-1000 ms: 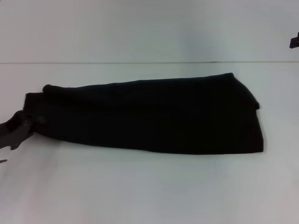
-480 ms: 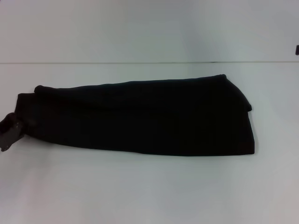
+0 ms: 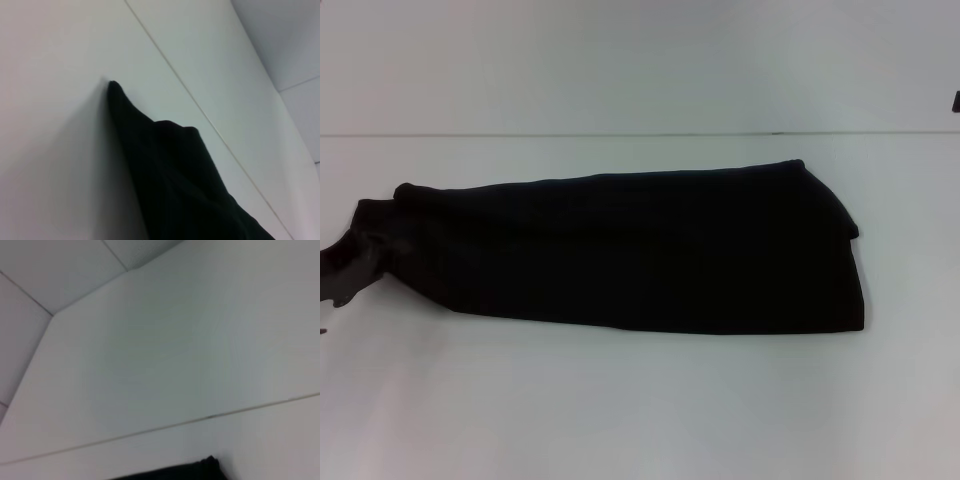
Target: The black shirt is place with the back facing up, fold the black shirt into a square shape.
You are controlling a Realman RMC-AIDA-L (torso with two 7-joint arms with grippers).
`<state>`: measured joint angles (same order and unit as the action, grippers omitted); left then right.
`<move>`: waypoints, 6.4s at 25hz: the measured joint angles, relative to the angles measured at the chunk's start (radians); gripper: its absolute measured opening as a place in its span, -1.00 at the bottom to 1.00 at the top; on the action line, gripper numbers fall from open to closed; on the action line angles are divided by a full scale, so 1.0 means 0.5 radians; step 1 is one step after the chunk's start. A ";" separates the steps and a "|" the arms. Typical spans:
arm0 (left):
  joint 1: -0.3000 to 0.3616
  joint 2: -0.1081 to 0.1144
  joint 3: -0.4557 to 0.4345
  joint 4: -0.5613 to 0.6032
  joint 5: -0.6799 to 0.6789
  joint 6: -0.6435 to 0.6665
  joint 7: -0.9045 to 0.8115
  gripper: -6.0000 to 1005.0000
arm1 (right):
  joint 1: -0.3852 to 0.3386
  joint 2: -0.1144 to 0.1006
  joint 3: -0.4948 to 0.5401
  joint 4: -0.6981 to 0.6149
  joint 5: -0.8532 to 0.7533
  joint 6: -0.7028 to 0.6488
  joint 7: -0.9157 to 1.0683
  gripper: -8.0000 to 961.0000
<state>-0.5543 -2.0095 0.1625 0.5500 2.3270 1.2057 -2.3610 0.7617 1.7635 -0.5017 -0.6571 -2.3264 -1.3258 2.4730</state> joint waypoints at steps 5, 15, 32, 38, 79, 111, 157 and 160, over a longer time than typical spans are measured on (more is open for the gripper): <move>-0.029 0.004 0.033 0.035 0.000 0.038 -0.018 -0.85 | -0.002 -0.069 -0.019 0.004 -0.008 -0.041 0.153 0.24; -0.238 -0.016 0.046 0.216 -0.012 0.433 -0.123 -0.85 | 0.107 -0.212 -0.118 -0.073 -0.267 -0.339 0.453 0.24; -0.757 -0.319 1.224 0.201 -0.391 -0.015 -0.032 -0.85 | 0.154 -0.187 -0.127 -0.080 -0.284 -0.329 0.459 0.24; -0.854 -0.335 2.066 -0.025 -0.670 -0.443 0.125 -0.85 | 0.170 -0.171 -0.172 -0.065 -0.284 -0.276 0.451 0.24; -0.205 -0.005 1.118 0.435 -0.624 0.371 -0.282 0.76 | 0.444 0.315 -0.641 0.061 -0.283 -0.015 -0.099 0.24; -0.190 -0.061 1.092 0.419 -0.641 0.259 -0.277 0.77 | 0.477 0.643 -1.129 0.155 -0.273 0.670 -0.199 -0.01; -0.176 -0.068 1.045 0.321 -0.719 0.236 -0.224 0.77 | 0.406 0.436 -1.045 0.041 -0.847 0.691 0.657 -0.39; -0.176 -0.068 1.046 0.321 -0.719 0.236 -0.222 0.77 | 0.353 0.438 -0.889 -0.048 -0.781 0.480 0.538 -0.30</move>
<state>-0.6424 -2.0434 0.6853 0.7102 1.9673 1.3237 -2.4719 0.9384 1.9825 -0.9463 -0.6811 -2.7169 -1.0860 2.7420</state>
